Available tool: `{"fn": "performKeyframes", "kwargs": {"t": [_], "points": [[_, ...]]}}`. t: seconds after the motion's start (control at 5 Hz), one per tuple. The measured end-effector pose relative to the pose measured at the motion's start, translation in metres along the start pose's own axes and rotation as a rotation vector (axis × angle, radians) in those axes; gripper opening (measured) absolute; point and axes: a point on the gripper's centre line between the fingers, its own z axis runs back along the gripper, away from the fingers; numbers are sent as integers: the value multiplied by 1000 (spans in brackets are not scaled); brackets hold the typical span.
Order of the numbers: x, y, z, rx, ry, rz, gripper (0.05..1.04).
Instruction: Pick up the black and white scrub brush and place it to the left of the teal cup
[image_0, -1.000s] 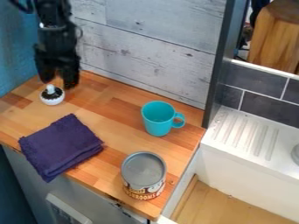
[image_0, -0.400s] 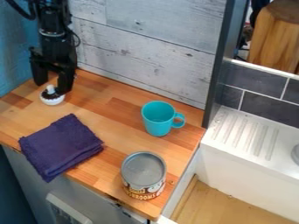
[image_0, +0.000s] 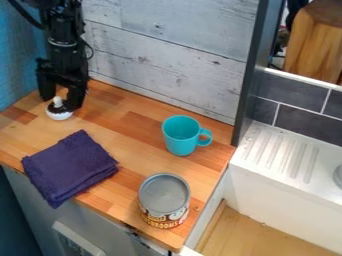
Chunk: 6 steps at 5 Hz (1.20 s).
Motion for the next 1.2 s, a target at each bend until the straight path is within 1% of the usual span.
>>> {"fn": "performKeyframes", "kwargs": {"t": [0.4, 0.6, 0.8, 1.0, 1.2], "points": [[0, 0, 2, -6, 5, -14, 438], [2, 1, 7, -7, -3, -8, 265], [2, 1, 7, -4, -1, 7, 239], [-2, -9, 13, -60, -11, -32, 239], [-5, -28, 51, -105, -101, -117, 239]]}}
